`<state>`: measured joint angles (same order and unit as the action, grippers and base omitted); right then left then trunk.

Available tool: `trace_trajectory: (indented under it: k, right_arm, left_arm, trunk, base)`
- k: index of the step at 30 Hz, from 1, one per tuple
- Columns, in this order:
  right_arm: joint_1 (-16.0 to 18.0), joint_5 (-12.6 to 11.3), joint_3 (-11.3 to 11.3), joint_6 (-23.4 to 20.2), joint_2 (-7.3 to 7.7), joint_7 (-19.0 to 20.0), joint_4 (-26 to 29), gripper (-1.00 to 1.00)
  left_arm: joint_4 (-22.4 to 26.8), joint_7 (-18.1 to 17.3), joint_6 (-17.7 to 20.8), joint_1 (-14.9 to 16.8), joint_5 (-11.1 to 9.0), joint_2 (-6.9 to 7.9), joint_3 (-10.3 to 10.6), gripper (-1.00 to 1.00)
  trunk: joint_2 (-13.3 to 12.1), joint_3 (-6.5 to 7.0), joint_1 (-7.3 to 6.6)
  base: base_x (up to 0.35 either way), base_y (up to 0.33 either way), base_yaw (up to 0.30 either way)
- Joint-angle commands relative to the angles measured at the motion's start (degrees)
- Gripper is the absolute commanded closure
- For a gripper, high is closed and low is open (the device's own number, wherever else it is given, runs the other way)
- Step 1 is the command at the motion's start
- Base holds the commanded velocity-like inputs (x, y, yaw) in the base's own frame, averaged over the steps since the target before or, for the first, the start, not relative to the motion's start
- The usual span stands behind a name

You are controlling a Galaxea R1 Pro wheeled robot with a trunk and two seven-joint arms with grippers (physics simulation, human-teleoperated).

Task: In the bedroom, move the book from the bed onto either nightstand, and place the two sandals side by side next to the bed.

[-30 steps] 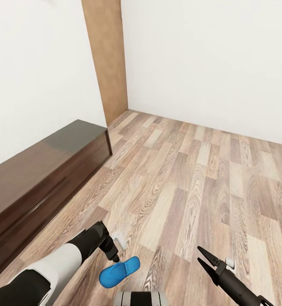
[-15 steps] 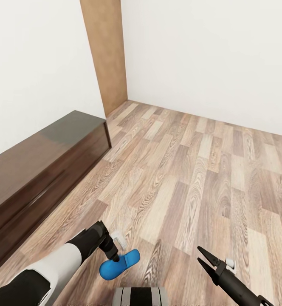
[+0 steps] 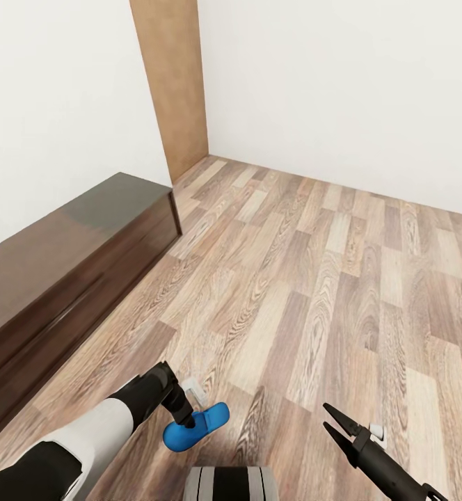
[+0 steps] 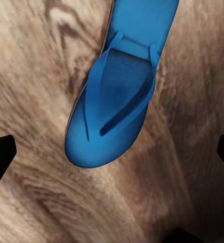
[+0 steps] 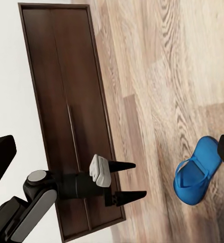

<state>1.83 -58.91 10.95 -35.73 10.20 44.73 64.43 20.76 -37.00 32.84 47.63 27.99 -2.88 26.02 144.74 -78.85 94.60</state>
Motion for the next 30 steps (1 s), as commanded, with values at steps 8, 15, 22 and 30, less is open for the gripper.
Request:
trace_trajectory:
  k: [8, 15, 22, 30]
  right_arm:
    - [0.0, -0.3, 0.0, -0.5, -0.01, 0.0, 0.0, -1.00]
    - [0.0, -0.2, 0.0, -0.5, -0.01, 0.0, 0.0, -1.00]
    - [0.0, -0.2, 0.1, -0.5, -0.01, 0.0, 0.0, -1.00]
    - [0.0, -0.2, 0.1, -0.5, -0.01, 0.0, 0.0, -1.00]
  left_arm:
    - [0.1, 2.1, -1.0, 0.0, 0.5, -0.05, 0.0, -1.00]
    - [0.1, 3.5, -1.2, 0.0, 0.7, 0.02, 0.1, -1.00]
    - [0.1, 3.7, -3.1, 0.0, 1.0, -0.01, 0.5, -1.00]
    - [-0.1, 3.6, -6.2, 0.0, 1.2, 0.04, 0.8, -1.00]
  trunk:
    - [0.0, -0.04, -0.01]
    - [0.0, -0.04, -0.01]
    - [0.0, -0.04, -0.01]
    - [0.0, -0.04, -0.01]
  base:
    - [0.000, 0.000, 0.000]
    - [0.000, 0.000, 0.000]
    - [0.000, 0.000, 0.000]
    - [0.000, 0.000, 0.000]
